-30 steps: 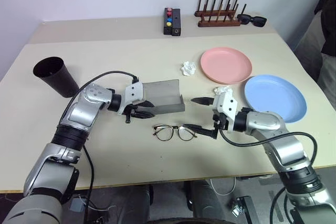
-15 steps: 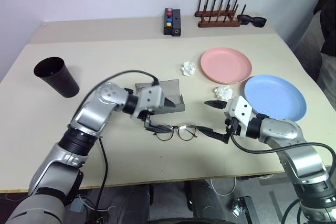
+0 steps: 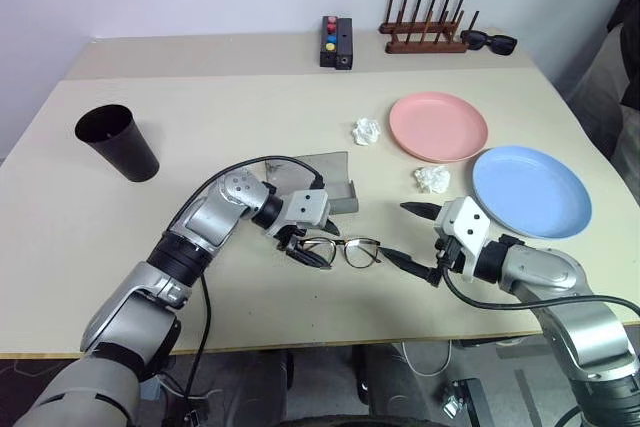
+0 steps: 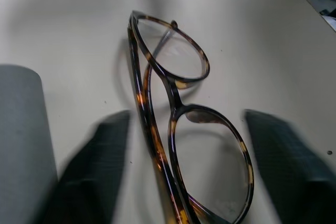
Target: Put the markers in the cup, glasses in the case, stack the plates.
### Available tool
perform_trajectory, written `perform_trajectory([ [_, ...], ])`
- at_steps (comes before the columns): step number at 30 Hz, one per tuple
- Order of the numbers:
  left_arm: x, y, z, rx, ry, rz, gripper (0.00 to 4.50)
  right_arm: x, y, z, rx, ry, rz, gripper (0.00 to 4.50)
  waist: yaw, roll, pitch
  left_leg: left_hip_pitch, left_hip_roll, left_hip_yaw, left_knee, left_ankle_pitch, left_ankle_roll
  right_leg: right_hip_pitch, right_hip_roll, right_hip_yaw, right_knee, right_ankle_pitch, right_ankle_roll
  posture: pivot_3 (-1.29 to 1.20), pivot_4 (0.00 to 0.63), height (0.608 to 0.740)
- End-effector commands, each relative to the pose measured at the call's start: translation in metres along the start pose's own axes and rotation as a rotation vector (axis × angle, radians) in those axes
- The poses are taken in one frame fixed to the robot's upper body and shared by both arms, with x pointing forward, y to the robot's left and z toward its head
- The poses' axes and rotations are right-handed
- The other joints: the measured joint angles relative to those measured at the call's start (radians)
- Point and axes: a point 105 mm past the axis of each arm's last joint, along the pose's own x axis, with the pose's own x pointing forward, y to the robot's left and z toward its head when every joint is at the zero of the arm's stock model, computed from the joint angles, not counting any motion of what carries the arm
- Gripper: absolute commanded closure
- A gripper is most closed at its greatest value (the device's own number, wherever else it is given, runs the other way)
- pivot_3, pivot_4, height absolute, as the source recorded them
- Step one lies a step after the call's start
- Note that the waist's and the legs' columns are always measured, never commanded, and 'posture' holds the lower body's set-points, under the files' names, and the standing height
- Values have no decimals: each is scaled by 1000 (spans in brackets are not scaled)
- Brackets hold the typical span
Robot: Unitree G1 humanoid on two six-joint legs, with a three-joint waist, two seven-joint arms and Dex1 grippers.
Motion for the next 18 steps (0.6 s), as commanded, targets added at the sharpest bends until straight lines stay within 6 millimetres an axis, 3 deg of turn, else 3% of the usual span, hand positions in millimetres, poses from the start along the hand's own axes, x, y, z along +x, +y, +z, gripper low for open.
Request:
perform_trajectory([
  [1,-2,4,12,20,-39,2,3239,-1,1,12,-23,-44,-10,0,0,0,0,0,0,0,0,0,0,0,0,0,0,0,0,0,150,739],
  [3,-2,4,13,1,-52,1,4225,0,1,12,-22,-45,-12,0,1,0,0,0,0,0,0,0,0,1,0,0,0,0,0,0,150,739],
  [12,-1,2,11,-46,-74,17,4225,4,-2,12,-26,-52,-6,0,0,0,0,2,0,0,1,0,0,2,0,0,0,-1,1,0,150,739],
  [18,-9,-2,22,-88,-163,11,4225,3,-4,11,-32,-50,-9,0,-1,0,0,1,0,0,1,0,0,2,0,0,0,-1,1,0,150,739],
])
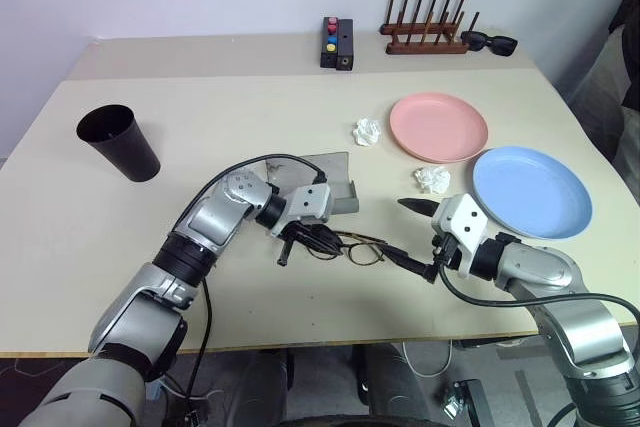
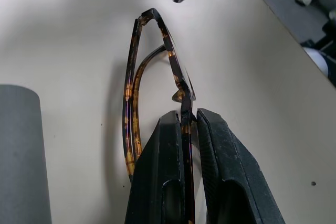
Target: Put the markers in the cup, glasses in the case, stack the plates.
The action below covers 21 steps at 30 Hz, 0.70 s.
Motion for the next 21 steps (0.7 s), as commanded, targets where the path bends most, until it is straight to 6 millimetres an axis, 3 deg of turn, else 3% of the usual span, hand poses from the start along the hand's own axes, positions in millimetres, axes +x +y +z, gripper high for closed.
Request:
perform_trajectory([
  [1,-15,1,20,-1,-101,23,4225,-2,-4,9,-33,-33,-11,0,1,0,0,0,0,0,0,0,0,0,0,0,0,0,0,0,150,739],
  [6,-48,3,40,10,-205,85,4225,-11,-16,5,-44,-14,-53,0,-1,0,0,0,0,0,0,0,0,0,0,0,0,0,0,0,150,739],
  [11,-75,26,42,36,-199,242,4225,-13,-19,4,-46,-10,-55,0,3,0,0,0,0,0,0,0,0,0,0,0,0,0,0,0,150,739],
  [15,-100,66,26,66,-79,477,4225,-5,-14,5,-38,-25,-25,0,3,0,0,0,0,0,1,0,0,0,0,0,-1,0,0,0,150,739],
  [21,-99,79,13,36,-55,489,4225,2,-10,7,-33,-41,-5,0,0,0,0,0,0,0,0,-1,2,0,0,0,-1,2,3,0,150,739],
])
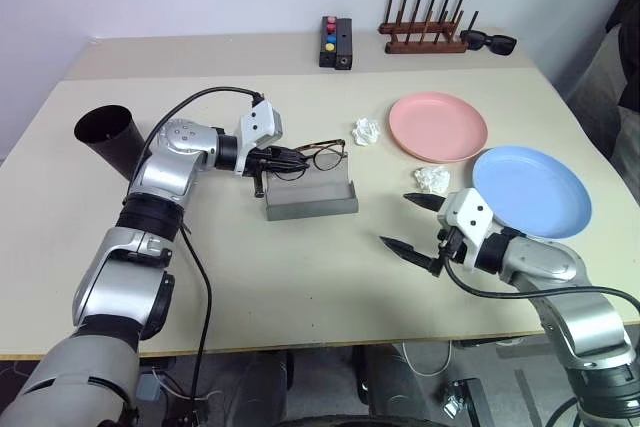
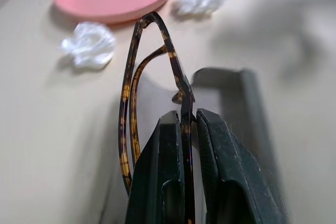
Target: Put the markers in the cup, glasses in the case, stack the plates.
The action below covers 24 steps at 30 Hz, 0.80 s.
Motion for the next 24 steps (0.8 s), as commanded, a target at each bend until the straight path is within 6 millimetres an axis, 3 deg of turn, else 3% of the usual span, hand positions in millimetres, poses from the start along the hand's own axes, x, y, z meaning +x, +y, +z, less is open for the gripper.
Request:
perform_trajectory([
  [1,-1,4,-1,28,20,-13,4225,2,0,9,-25,-36,0,0,1,0,0,0,0,0,0,0,0,0,0,0,0,0,0,0,150,739],
  [13,5,-26,-26,-15,87,-224,4225,1,4,9,-16,-40,-3,0,0,0,0,0,0,0,0,0,0,0,0,0,0,0,0,0,150,739],
  [20,9,-27,-29,-24,93,-212,4225,3,4,10,-18,-44,2,0,1,0,0,0,0,0,1,0,0,0,0,0,0,0,0,0,150,739],
  [21,9,-25,-29,-27,92,-197,3566,4,4,10,-18,-45,3,0,1,0,0,0,0,0,1,0,0,0,0,0,0,0,0,0,150,739],
  [24,9,-18,-22,-22,59,-149,2281,5,5,10,-18,-48,7,0,1,0,0,0,0,0,1,0,0,0,0,0,0,0,0,0,150,739],
])
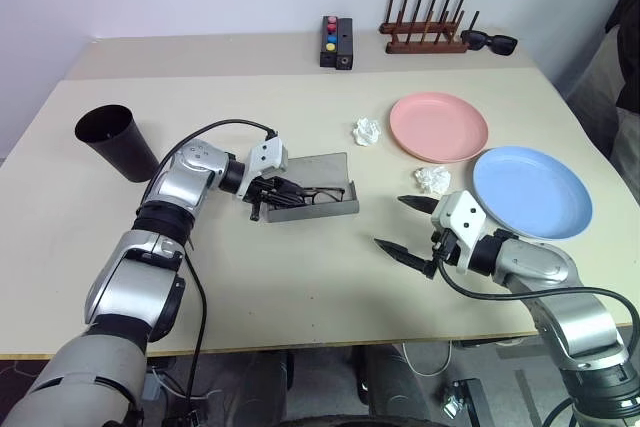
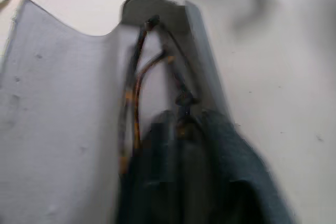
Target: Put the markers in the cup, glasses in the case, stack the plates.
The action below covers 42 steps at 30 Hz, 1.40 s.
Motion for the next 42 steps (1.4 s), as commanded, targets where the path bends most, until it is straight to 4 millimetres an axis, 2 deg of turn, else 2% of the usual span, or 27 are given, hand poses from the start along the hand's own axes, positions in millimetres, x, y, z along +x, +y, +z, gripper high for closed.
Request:
perform_trajectory([
  [1,-6,10,14,21,-53,63,1818,1,1,12,-31,-47,2,0,0,0,0,0,0,0,0,0,0,0,0,0,0,0,0,0,150,739],
  [11,-31,40,56,16,-261,250,1818,4,0,11,-32,-45,9,0,0,0,0,0,0,0,0,0,0,0,0,0,0,0,0,0,150,739],
  [13,-44,51,60,23,-281,338,2354,5,0,13,-36,-50,9,0,-2,0,0,0,0,0,0,0,0,0,0,0,0,0,0,0,150,739],
  [15,-51,60,55,39,-239,418,3061,5,0,13,-38,-52,9,0,-4,0,0,0,0,0,0,0,0,0,0,0,0,0,1,0,150,739],
  [16,-53,64,48,58,-182,462,3620,5,0,14,-40,-53,9,0,-4,0,0,1,0,0,0,0,0,0,0,0,0,0,1,0,150,739],
  [22,-53,69,20,75,-41,555,3620,7,0,15,-42,-58,13,0,2,0,0,0,0,0,0,0,0,0,0,0,0,0,1,0,150,739],
  [25,-44,63,9,78,-3,520,3620,9,1,15,-42,-63,19,0,1,0,0,0,0,0,0,0,0,0,0,0,0,0,0,0,150,739],
  [29,-35,52,4,100,12,448,3620,10,1,16,-42,-65,21,0,0,0,0,0,0,0,0,0,0,0,0,0,0,0,0,0,150,739],
  [38,-25,11,18,123,-93,210,3620,11,0,16,-44,-69,18,0,-1,0,0,0,0,0,0,0,0,0,0,0,1,0,0,0,150,739],
  [42,-15,-11,12,142,-55,125,3620,11,-1,16,-48,-69,19,0,-3,0,0,1,0,0,0,0,0,0,0,0,1,0,0,0,150,739],
])
